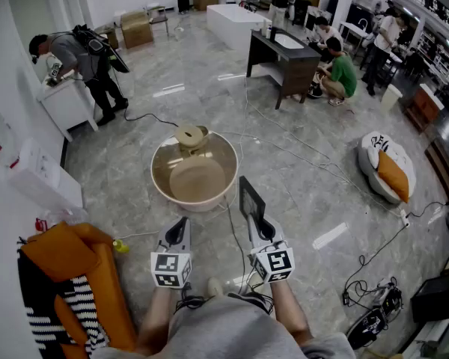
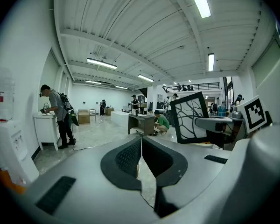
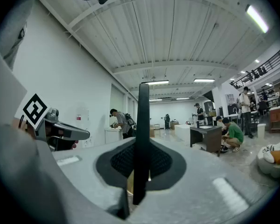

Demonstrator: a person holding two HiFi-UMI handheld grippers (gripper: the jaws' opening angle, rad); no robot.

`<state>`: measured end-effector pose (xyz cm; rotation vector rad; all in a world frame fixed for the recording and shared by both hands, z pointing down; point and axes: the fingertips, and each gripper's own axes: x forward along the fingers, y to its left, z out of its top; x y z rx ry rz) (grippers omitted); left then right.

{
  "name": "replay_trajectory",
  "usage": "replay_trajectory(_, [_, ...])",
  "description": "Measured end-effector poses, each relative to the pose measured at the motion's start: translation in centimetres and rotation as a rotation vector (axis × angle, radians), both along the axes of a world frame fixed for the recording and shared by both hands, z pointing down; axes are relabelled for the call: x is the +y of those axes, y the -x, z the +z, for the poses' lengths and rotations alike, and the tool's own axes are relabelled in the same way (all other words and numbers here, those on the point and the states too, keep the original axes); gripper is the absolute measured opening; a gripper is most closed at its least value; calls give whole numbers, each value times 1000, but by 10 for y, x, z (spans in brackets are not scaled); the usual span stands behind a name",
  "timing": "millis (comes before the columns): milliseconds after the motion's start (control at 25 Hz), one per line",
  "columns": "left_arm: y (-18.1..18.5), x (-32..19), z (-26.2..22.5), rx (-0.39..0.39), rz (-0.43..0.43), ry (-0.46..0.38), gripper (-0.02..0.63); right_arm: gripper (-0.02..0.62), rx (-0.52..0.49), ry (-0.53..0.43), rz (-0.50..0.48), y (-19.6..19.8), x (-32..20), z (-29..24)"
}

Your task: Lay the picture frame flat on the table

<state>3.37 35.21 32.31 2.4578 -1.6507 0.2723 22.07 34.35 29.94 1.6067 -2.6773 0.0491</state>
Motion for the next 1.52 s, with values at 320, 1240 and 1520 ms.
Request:
replay_trajectory(320, [10,6,1,2,4,8,25,31,4,0,9,10,6,0])
replay_trajectory(1240, [86,-15,-7,9,-121,-31,25,31,-25,3,-141,91,-39,-5])
replay_trajectory(1520, [101,-51,-1,11,-151,-10,25,31,-25,28,-177,112,-82,2])
